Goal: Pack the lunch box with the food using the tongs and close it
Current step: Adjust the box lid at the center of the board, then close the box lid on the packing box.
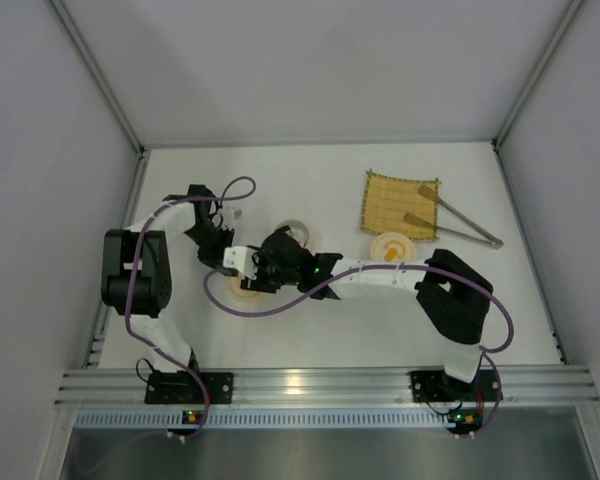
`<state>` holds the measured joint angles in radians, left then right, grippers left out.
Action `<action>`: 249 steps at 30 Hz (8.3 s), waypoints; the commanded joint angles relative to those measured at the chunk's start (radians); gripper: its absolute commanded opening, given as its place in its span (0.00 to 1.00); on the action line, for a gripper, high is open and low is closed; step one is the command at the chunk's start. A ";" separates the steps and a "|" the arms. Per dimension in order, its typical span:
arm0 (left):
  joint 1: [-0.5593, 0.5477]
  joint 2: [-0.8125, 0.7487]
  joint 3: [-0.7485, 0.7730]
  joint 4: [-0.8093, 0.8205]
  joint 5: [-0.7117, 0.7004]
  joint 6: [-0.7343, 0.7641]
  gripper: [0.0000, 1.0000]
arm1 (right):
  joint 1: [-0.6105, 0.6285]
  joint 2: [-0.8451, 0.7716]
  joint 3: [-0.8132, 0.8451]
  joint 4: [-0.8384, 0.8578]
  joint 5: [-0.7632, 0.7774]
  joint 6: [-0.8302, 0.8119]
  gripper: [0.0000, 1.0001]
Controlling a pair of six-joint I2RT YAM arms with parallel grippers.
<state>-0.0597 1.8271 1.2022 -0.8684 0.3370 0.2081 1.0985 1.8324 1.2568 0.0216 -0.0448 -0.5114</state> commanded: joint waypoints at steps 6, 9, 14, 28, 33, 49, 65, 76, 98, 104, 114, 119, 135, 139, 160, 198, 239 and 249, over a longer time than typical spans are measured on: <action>0.001 0.031 -0.050 -0.075 0.042 -0.027 0.00 | 0.052 0.156 0.087 0.116 0.040 0.105 0.51; 0.001 0.044 -0.046 -0.078 0.057 -0.030 0.00 | 0.061 0.168 0.076 0.144 0.040 0.116 0.52; 0.001 0.054 -0.043 -0.078 0.079 -0.033 0.00 | 0.073 0.198 0.076 0.161 0.042 0.097 0.57; 0.001 0.054 -0.056 -0.069 0.083 -0.024 0.00 | 0.104 0.228 0.033 0.215 0.109 0.007 0.57; 0.001 0.041 -0.088 -0.051 0.034 0.016 0.00 | 0.104 0.235 0.044 0.230 0.189 -0.022 0.45; 0.001 0.049 -0.092 -0.058 0.030 0.050 0.00 | 0.103 0.100 0.009 0.028 -0.055 0.011 0.57; 0.001 0.055 -0.087 -0.084 0.040 0.070 0.00 | 0.104 0.206 0.009 0.089 0.114 -0.124 0.53; 0.000 0.047 -0.116 -0.070 0.031 0.077 0.00 | 0.097 0.163 0.018 0.212 0.272 -0.136 0.44; 0.001 0.026 -0.107 -0.073 0.065 0.086 0.00 | 0.054 0.038 0.067 0.151 0.231 -0.072 0.43; 0.033 -0.052 -0.052 -0.102 0.221 0.129 0.01 | 0.035 -0.091 0.067 -0.177 0.071 0.013 0.54; 0.120 -0.267 0.026 -0.147 0.454 0.214 0.80 | -0.133 -0.398 -0.039 -0.523 -0.203 0.057 0.99; 0.077 -0.319 0.103 -0.222 0.432 0.426 0.98 | -0.363 -0.542 -0.172 -0.552 -0.348 0.097 0.99; -0.198 -0.269 -0.021 -0.250 0.321 1.100 0.68 | -1.085 -0.792 -0.341 -0.655 -0.673 0.218 0.99; -0.232 -0.242 -0.050 -0.193 0.292 1.131 0.69 | -1.088 -0.808 -0.347 -0.650 -0.673 0.240 0.99; -0.350 -0.318 -0.332 0.175 0.137 0.998 0.47 | -1.129 -0.837 -0.347 -0.672 -0.664 0.231 0.99; -0.391 -0.411 -0.389 0.220 0.063 0.798 0.01 | -1.143 -0.892 -0.362 -0.641 -0.690 0.249 0.99; -0.488 0.109 0.507 0.025 -0.601 -0.615 0.00 | -1.151 -0.883 -0.376 -0.631 -0.644 0.252 0.99; -0.583 0.109 0.477 0.048 -0.667 -0.642 0.00 | -1.152 -0.892 -0.379 -0.634 -0.639 0.251 0.99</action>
<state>-0.6399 1.9659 1.6619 -0.8402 -0.3016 -0.4034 -0.0307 0.9630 0.8894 -0.6369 -0.6785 -0.2646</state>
